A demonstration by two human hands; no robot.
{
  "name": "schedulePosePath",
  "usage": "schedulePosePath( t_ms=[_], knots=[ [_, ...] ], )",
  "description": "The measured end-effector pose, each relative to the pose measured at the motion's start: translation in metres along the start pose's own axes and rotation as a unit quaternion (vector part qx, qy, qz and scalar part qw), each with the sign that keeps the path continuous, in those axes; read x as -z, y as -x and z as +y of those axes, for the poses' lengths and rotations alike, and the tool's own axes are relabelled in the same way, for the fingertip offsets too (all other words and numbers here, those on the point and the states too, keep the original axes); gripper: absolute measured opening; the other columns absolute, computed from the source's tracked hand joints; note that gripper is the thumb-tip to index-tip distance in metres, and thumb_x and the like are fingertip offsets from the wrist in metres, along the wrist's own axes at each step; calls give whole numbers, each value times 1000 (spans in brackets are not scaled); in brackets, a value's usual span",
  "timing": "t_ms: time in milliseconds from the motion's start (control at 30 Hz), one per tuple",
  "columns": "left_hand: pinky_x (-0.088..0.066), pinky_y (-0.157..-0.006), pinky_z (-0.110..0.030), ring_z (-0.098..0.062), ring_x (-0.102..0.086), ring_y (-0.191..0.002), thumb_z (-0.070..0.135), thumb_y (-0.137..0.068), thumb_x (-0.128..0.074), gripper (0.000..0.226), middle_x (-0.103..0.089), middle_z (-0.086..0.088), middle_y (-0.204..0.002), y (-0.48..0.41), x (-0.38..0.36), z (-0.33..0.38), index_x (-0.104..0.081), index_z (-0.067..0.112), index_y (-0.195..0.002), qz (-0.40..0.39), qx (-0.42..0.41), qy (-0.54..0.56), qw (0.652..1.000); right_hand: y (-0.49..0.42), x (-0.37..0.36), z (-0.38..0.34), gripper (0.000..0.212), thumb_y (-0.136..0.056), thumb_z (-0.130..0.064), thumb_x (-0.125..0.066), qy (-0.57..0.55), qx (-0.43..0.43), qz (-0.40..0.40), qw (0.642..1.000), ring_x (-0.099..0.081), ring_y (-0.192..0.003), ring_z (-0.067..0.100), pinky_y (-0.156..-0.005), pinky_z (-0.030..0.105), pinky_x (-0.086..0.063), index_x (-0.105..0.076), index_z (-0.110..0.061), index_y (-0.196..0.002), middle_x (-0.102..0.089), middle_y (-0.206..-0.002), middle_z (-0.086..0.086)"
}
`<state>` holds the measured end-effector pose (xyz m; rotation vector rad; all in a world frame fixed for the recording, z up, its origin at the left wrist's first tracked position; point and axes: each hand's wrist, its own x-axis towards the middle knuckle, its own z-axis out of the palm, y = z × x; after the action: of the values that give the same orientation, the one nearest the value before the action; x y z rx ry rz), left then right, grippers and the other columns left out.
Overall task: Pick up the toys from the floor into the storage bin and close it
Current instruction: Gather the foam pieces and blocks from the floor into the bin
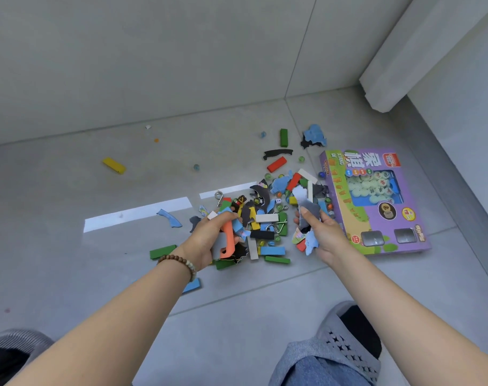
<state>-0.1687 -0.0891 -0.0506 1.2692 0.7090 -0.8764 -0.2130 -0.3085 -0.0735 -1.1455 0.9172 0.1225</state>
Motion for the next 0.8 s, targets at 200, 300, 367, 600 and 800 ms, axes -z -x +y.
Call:
schedulePosePath(
  t_ms=[200, 300, 367, 600, 800],
  knots=[
    [-48, -41, -19, -13, -61, -45, 25, -87, -63, 12, -69, -6, -65, 54, 30, 57, -61, 13, -90, 10, -75, -3, 997, 49, -52, -63, 22, -89, -15, -61, 44, 24, -54, 997, -65, -70, 9, -64, 20, -53, -59, -10, -111, -69, -81, 1],
    [-49, -43, -19, -13, -59, -44, 20, -89, -60, 6, -67, -6, -64, 103, 66, 104, -58, 15, -87, 22, -142, 14, 990, 92, -114, -104, 27, -88, -15, -62, 71, 55, -116, 989, -64, -75, 12, -71, 23, -52, -59, -9, -114, -68, -86, 3],
    [-51, -48, -19, -17, -61, -51, 16, -90, -58, 2, -65, -9, -72, 141, 100, 130, -57, 15, -88, 30, -189, 28, 981, 129, -165, -124, 15, -89, -13, -62, 89, 77, -167, 979, -64, -67, 9, -65, 20, -53, -62, -10, -103, -66, -82, 3],
    [-53, -57, -26, -22, -67, -59, 7, -89, -57, 4, -64, -9, -78, 266, 281, 171, -55, 9, -92, 106, -310, 85, 941, 252, -374, -119, 4, -90, -12, -61, 141, 64, -345, 926, -63, -62, 7, -55, 17, -50, -64, -12, -92, -65, -79, 1],
    [-51, -44, -22, -18, -65, -50, 15, -89, -60, 8, -64, -11, -63, 328, 448, 134, -55, 8, -88, 239, -300, 156, 910, 323, -536, -26, 4, -89, -10, -61, 210, -15, -460, 862, -63, -56, 7, -52, 18, -48, -60, -13, -92, -65, -73, 2]
  ],
)
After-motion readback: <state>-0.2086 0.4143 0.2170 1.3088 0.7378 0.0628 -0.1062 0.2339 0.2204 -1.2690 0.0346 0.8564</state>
